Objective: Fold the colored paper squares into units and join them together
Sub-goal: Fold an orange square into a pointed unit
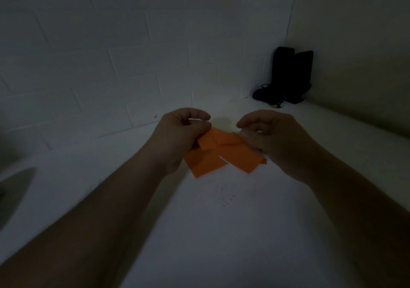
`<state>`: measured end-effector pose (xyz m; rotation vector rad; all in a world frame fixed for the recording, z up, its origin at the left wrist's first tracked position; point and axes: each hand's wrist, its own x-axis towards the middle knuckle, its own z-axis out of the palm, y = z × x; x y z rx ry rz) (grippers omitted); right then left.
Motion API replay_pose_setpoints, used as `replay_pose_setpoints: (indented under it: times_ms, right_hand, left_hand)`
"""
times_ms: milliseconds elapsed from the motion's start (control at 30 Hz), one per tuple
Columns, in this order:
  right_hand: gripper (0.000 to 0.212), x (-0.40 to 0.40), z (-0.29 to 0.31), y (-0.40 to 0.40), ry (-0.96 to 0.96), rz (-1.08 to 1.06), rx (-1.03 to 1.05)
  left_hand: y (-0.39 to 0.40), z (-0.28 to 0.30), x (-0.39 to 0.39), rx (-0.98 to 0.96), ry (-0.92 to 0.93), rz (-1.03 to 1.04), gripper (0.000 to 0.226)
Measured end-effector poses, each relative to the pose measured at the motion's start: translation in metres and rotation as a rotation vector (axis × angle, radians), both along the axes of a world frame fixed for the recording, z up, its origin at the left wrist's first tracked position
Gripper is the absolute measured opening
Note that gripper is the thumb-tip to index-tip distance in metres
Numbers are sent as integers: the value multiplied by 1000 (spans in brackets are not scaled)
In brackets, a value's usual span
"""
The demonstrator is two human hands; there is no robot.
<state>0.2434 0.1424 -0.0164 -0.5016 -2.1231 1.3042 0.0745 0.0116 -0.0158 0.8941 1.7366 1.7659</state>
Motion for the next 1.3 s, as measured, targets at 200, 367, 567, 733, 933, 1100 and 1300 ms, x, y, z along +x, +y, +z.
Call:
replay_pose_setpoints:
  times_ms: [200, 367, 567, 733, 933, 1100, 1300]
  right_hand:
    - [38, 0, 0, -4, -120, -2, 598]
    - [18, -6, -3, -8, 126, -137, 60]
    - [12, -9, -3, -1, 221, -55, -560]
    - [21, -14, -10, -5, 192, 47, -585]
    - [15, -15, -11, -8, 192, 100, -486]
    - [25, -13, -7, -5, 192, -10, -481]
    - [33, -11, -9, 1, 207, -36, -488]
  left_hand:
    - [3, 0, 0, -31, -228, -27, 14]
    - [0, 7, 2, -30, -541, -167, 24]
    - [0, 8, 10, 14, -525, -256, 18]
    - [5, -3, 34, 111, -275, -306, 17]
    - [10, -10, 25, 139, -208, -156, 16]
    - [6, -3, 21, 108, -255, -205, 7]
    - [6, -4, 9, 163, -224, -148, 18]
